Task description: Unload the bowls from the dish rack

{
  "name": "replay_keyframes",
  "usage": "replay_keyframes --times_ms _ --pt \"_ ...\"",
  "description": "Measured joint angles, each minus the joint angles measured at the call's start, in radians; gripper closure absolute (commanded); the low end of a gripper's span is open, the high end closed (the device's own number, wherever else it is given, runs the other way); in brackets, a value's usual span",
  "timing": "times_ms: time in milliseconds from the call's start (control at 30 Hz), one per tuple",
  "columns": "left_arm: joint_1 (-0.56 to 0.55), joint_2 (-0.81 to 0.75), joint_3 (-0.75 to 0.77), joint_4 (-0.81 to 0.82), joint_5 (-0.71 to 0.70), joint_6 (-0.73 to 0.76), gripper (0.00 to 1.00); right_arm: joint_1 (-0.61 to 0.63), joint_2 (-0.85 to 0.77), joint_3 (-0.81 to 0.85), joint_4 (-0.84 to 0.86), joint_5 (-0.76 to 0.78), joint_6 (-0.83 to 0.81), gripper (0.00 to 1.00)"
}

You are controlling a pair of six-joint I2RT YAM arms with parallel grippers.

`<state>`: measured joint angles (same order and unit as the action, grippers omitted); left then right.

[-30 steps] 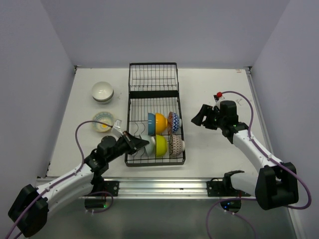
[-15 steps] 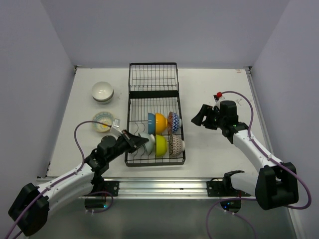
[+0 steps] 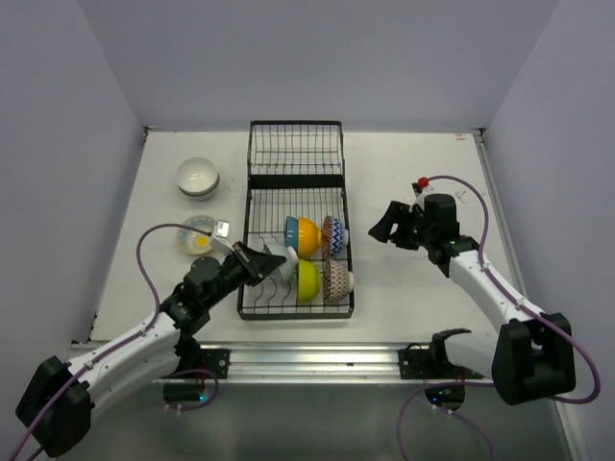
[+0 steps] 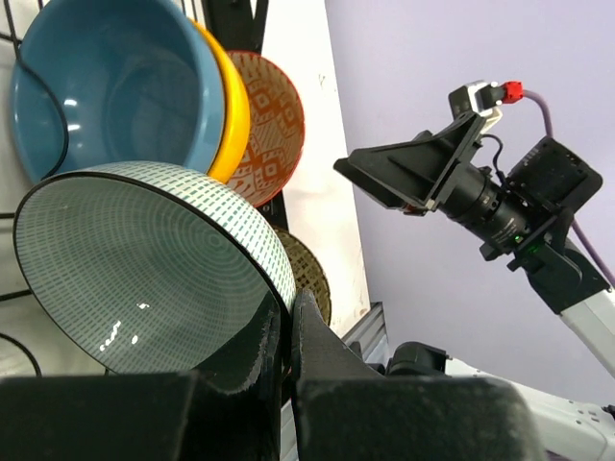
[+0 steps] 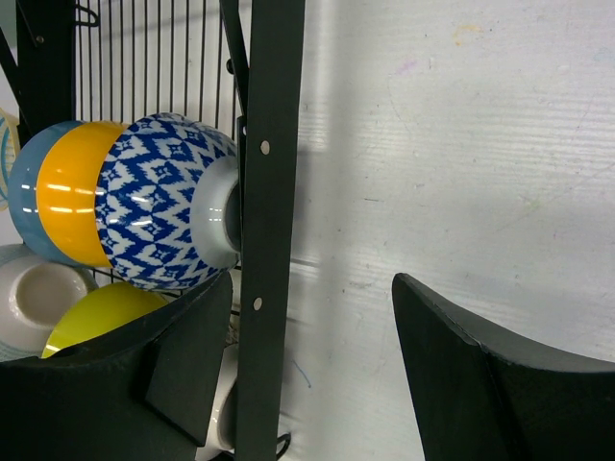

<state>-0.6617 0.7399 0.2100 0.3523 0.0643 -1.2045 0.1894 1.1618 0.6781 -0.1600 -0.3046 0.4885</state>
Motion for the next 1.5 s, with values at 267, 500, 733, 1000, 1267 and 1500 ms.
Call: replay_keyframes --times_ms 267,500,733,1000,1267,1500 --pt "0.0 0.001 0.031 -0.004 0.006 0.04 1.0 0.0 0.0 0.0 0.0 0.0 0.0 0.28" --pt "0.0 -0.028 0.28 -0.286 0.007 0.197 1.0 0.0 0.0 0.0 0.001 0.0 0.0 0.28" --pt "0.0 -0.048 0.635 -0.633 -0.089 0.447 1.0 0.0 0.0 0.0 0.003 0.0 0.0 0.28" --pt "0.0 0.174 0.991 -1.022 -0.315 0.711 1.0 0.0 0.0 0.0 0.008 -0.008 0.0 0.28" --pt "0.01 0.45 1.011 -1.266 -0.58 0.836 1.0 0.0 0.0 -0.009 0.018 -0.026 0.0 0.28" --pt "0.169 0.543 1.011 -1.255 -0.573 0.975 1.0 0.0 0.0 -0.015 0.019 -0.028 0.0 0.28"
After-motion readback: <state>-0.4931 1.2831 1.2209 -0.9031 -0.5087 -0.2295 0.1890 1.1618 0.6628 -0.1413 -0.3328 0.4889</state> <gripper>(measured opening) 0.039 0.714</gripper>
